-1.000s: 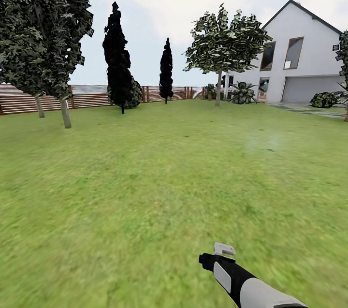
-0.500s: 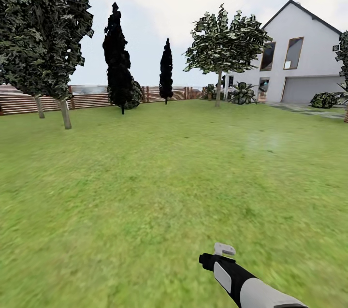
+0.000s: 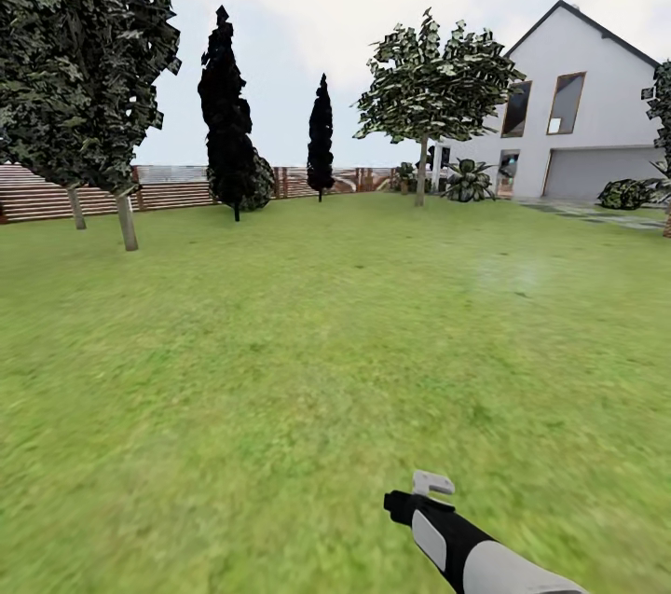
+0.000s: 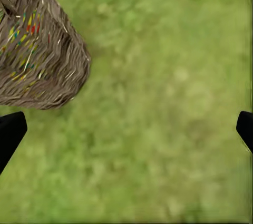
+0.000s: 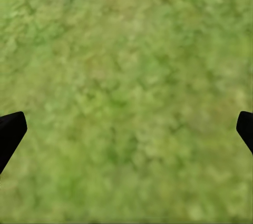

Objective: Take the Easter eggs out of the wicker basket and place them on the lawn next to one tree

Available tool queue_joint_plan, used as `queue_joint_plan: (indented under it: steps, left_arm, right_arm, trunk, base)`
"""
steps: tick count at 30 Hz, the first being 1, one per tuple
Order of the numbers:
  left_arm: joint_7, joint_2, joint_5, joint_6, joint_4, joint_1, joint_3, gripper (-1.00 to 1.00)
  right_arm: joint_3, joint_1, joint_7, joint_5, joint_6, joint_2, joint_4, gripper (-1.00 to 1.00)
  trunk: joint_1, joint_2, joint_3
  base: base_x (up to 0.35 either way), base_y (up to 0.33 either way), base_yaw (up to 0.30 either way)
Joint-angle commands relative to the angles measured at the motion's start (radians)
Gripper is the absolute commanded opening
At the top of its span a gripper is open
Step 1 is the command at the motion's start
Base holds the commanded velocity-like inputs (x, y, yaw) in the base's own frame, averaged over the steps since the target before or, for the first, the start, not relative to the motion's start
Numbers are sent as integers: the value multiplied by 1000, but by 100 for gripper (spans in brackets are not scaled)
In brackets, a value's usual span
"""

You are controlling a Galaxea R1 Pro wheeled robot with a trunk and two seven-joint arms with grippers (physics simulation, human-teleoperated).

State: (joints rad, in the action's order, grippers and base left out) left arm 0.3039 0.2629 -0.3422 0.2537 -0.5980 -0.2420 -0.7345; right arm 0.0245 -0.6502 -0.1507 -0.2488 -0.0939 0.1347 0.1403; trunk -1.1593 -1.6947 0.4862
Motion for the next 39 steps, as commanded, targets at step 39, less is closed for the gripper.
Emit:
queue_joint_plan:
  steps: [39]
  left_arm:
    - [-245, -176, -153, -4, 383, 269, -6, 100]
  right_arm:
    - [1, 62, -4, -4, -3, -9, 6, 100]
  trunk:
    - [150, 273, -121]
  base:
    - [0, 0, 0]
